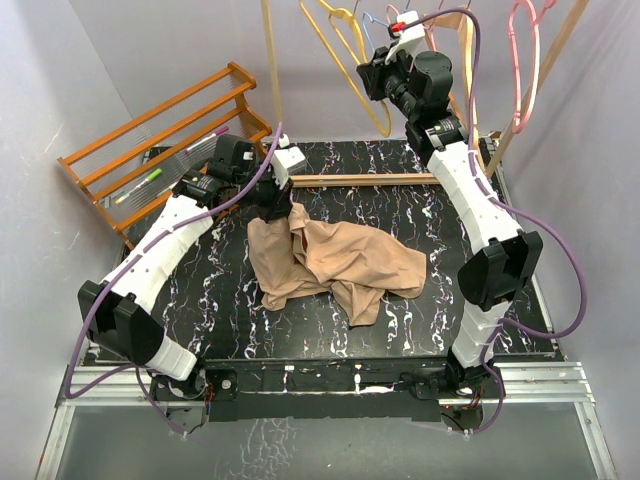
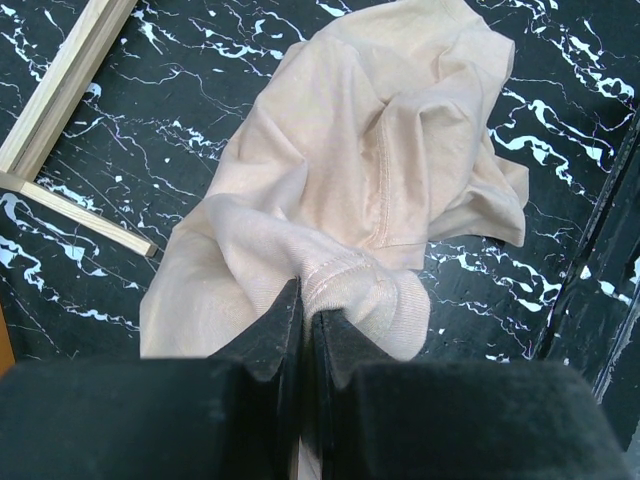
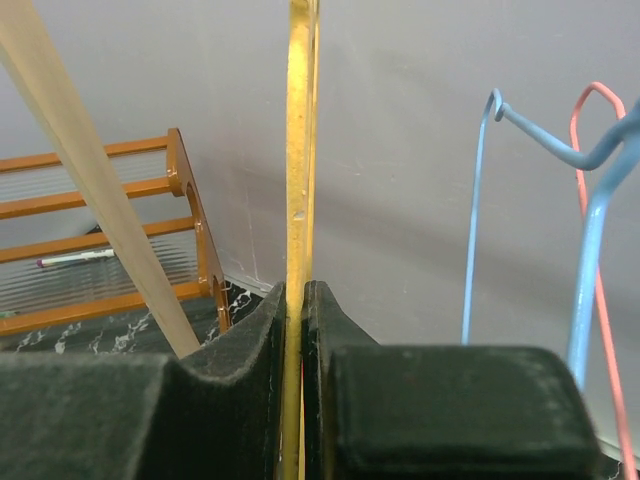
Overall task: Place the t-shirt on the hanger
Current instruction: Pick up the hanger from the clothesline.
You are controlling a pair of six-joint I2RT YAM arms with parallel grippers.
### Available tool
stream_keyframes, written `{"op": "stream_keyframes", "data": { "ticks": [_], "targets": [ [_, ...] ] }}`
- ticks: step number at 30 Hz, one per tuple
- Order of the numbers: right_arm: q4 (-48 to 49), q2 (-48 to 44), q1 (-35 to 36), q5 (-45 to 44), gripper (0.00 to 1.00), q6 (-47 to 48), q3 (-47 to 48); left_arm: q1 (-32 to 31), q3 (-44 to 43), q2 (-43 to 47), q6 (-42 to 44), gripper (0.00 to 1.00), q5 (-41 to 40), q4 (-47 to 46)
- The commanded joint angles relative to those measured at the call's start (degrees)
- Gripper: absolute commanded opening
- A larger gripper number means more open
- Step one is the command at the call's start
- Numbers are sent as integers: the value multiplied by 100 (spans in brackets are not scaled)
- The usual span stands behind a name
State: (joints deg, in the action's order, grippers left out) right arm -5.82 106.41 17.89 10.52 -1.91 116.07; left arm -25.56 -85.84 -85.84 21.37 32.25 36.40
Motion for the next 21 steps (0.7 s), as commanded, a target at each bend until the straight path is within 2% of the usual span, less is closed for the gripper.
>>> {"op": "stream_keyframes", "data": {
  "ticks": [1, 14, 21],
  "targets": [
    [520, -457, -5, 13, 8, -39, 42, 24, 33, 279, -61, 0, 218, -19],
    [89, -923, -5, -103, 8, 49, 179, 25, -268, 146, -267, 0, 179, 50],
    [-501, -1525, -8, -81, 8, 58, -441, 25, -489, 46, -308, 0, 4, 204]
  ]
}}
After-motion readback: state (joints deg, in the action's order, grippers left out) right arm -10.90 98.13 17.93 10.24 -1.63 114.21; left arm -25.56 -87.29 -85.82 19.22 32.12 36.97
